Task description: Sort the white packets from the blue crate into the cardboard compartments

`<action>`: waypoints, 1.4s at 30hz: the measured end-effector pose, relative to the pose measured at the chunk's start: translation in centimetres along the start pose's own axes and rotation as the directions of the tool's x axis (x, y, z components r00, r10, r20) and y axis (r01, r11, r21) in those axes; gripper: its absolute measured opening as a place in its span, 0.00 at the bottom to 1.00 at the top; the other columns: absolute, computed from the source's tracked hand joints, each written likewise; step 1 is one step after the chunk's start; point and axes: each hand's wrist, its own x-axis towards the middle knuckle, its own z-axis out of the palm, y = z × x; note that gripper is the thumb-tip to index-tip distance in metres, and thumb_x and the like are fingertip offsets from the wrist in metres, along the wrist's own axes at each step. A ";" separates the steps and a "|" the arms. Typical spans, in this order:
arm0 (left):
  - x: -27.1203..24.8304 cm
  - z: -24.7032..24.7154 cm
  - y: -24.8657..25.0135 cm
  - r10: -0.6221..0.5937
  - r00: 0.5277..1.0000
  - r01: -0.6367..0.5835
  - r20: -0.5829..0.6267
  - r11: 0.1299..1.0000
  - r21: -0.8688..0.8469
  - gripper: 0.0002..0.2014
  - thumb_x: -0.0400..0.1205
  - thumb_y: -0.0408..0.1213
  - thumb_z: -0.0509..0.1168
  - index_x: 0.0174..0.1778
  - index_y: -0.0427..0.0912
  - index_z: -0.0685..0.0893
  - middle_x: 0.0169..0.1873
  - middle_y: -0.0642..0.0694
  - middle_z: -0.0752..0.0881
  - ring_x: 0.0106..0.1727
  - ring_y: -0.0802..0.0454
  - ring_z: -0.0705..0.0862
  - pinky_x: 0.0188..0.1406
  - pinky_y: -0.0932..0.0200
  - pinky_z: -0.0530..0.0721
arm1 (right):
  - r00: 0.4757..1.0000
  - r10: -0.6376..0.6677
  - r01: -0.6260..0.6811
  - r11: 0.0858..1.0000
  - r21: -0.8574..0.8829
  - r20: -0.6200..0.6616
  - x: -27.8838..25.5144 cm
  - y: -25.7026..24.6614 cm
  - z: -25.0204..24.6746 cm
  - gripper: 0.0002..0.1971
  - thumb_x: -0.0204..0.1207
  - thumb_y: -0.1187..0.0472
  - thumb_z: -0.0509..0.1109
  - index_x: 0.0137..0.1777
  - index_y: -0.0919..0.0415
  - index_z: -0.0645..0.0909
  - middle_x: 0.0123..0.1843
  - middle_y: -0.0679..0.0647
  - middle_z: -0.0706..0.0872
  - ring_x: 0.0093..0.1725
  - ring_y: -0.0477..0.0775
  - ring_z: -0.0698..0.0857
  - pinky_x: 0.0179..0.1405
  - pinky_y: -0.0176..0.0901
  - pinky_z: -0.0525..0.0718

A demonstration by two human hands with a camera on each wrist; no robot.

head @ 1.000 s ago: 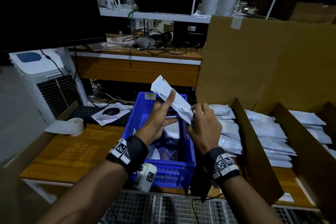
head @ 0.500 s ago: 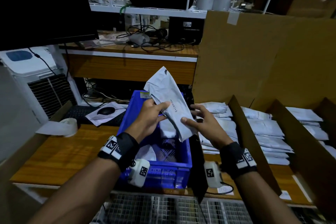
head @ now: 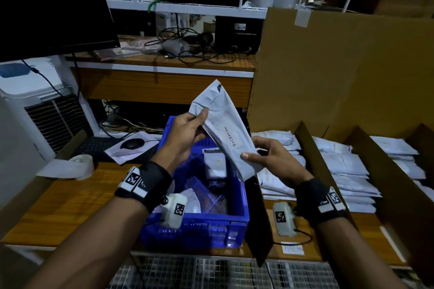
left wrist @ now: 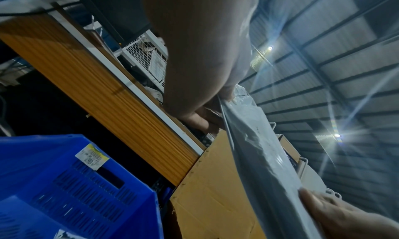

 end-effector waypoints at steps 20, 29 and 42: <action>1.7 0.8 -2.9 -0.225 0.818 -0.053 0.529 0.886 0.460 0.24 0.77 0.39 0.84 0.69 0.45 0.87 0.58 0.35 0.92 0.62 0.37 0.92 0.69 0.32 0.86 | 0.976 0.150 -0.051 0.864 0.502 -0.159 0.2 1.6 2.7 0.28 0.81 0.72 0.77 0.79 0.62 0.76 0.73 0.60 0.89 0.70 0.64 0.90 0.61 0.57 0.92; 4.4 3.2 0.0 -0.206 0.791 -0.218 0.576 0.785 0.580 0.23 0.79 0.37 0.83 0.70 0.46 0.88 0.57 0.45 0.94 0.55 0.50 0.94 0.59 0.44 0.92 | 0.967 0.106 0.002 0.905 0.426 -0.231 1.7 0.3 -1.6 0.20 0.86 0.68 0.72 0.77 0.65 0.80 0.69 0.59 0.91 0.69 0.61 0.90 0.64 0.55 0.91; 9.4 4.2 -3.3 -0.343 0.850 -0.039 0.400 0.717 0.696 0.13 0.90 0.39 0.70 0.65 0.33 0.88 0.52 0.37 0.93 0.45 0.47 0.92 0.41 0.60 0.87 | 0.931 0.239 -0.127 0.920 0.371 -0.275 4.2 3.6 -5.3 0.20 0.83 0.70 0.76 0.73 0.59 0.79 0.62 0.57 0.94 0.59 0.57 0.94 0.50 0.51 0.93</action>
